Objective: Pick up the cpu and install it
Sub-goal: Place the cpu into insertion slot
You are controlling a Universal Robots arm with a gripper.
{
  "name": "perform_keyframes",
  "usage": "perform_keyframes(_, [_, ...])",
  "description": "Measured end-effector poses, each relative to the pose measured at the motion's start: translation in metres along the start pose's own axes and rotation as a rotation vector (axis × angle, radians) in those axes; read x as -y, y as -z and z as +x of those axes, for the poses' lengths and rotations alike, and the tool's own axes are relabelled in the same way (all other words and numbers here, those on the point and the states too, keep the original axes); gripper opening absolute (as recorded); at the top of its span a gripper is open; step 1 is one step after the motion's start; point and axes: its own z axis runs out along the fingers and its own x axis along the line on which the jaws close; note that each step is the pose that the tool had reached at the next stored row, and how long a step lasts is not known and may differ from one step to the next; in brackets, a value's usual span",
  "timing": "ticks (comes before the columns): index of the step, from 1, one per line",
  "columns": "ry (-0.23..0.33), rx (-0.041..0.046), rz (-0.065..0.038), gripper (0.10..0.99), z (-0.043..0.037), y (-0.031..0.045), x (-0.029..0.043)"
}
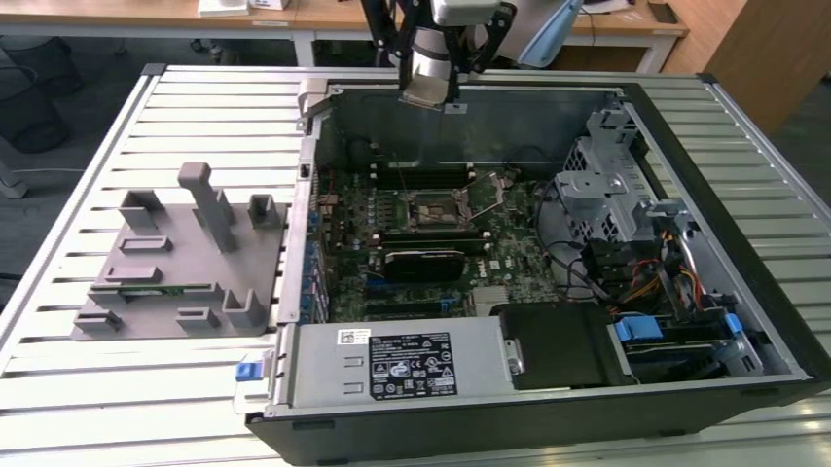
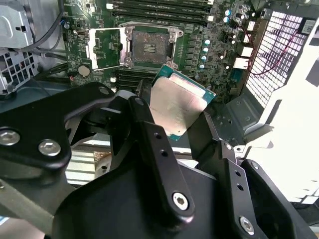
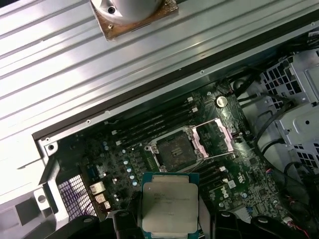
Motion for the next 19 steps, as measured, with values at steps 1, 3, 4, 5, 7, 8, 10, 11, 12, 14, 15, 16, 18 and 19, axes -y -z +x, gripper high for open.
perform_keyframes(1, [-0.005,0.0004,0.000,0.541,0.0000,0.0000,0.0000])
perform_keyframes(3, [-0.016,0.0011,0.000,0.541,0.0000,0.0000,0.0000])
perform_keyframes(4, [-0.022,0.0015,0.000,0.541,0.0000,-0.0001,0.0000])
perform_keyframes(5, [-0.028,0.0019,0.000,0.541,0.0000,-0.0001,0.0000])
perform_keyframes(7, [-0.040,0.0026,-0.001,0.541,0.0000,-0.0001,0.0000])
perform_keyframes(8, [-0.046,0.0030,-0.001,0.541,0.0000,-0.0001,0.0000])
perform_keyframes(10, [-0.057,0.0038,-0.001,0.541,0.0000,-0.0002,0.0000])
perform_keyframes(11, [-0.063,0.0042,-0.001,0.541,0.0000,-0.0002,0.0000])
perform_keyframes(12, [-0.069,0.0045,-0.001,0.541,0.0000,-0.0002,0.0000])
perform_keyframes(14, [-0.080,0.0053,-0.001,0.541,0.0000,-0.0002,0.0000])
perform_keyframes(15, [-0.086,0.0057,-0.001,0.541,0.0000,-0.0002,0.0000])
perform_keyframes(16, [-0.091,0.0060,-0.001,0.541,0.0000,-0.0002,0.0000])
perform_keyframes(18, [-0.102,0.0068,-0.002,0.541,0.0000,-0.0003,0.0000])
perform_keyframes(19, [-0.108,0.0071,-0.002,0.541,0.0000,-0.0003,0.0000])
